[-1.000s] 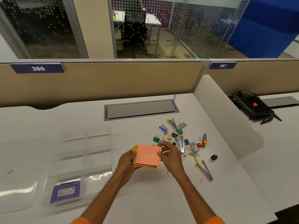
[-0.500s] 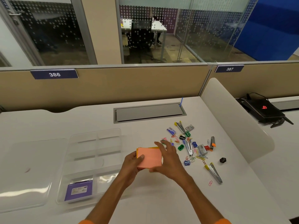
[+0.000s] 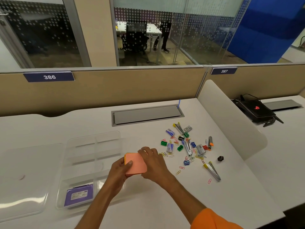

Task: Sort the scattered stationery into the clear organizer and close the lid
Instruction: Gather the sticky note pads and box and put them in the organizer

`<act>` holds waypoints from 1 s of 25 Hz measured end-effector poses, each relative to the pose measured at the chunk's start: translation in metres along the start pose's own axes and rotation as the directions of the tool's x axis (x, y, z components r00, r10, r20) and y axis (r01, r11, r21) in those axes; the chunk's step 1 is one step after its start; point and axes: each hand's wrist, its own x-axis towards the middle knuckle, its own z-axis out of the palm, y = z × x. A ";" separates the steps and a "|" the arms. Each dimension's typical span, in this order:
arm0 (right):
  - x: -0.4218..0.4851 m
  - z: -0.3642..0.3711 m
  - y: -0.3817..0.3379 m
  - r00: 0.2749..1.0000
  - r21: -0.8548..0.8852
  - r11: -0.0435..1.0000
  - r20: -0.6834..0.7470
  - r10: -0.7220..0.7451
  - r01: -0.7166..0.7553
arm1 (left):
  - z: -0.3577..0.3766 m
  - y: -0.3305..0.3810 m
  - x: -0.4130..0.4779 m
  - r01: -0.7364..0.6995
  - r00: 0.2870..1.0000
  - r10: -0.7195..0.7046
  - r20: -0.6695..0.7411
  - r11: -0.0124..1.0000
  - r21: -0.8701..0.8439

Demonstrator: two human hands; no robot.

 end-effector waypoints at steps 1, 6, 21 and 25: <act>0.001 0.002 -0.005 1.000 0.012 1.000 -0.003 -0.016 0.016 | -0.006 0.000 -0.001 -0.006 1.000 0.006 -0.005 1.000 0.002; 0.006 0.011 -0.028 0.996 0.014 0.996 0.005 -0.084 0.083 | -0.032 -0.004 -0.005 0.006 0.999 -0.003 -0.047 0.999 0.047; 0.017 0.042 -0.082 0.992 0.068 0.994 0.088 -0.089 0.083 | -0.101 -0.009 -0.019 0.023 0.989 0.010 -0.148 0.976 0.216; 0.022 0.049 -0.090 0.990 0.046 0.996 0.111 -0.087 0.082 | -0.118 -0.008 -0.020 0.051 0.971 0.021 -0.237 0.955 0.292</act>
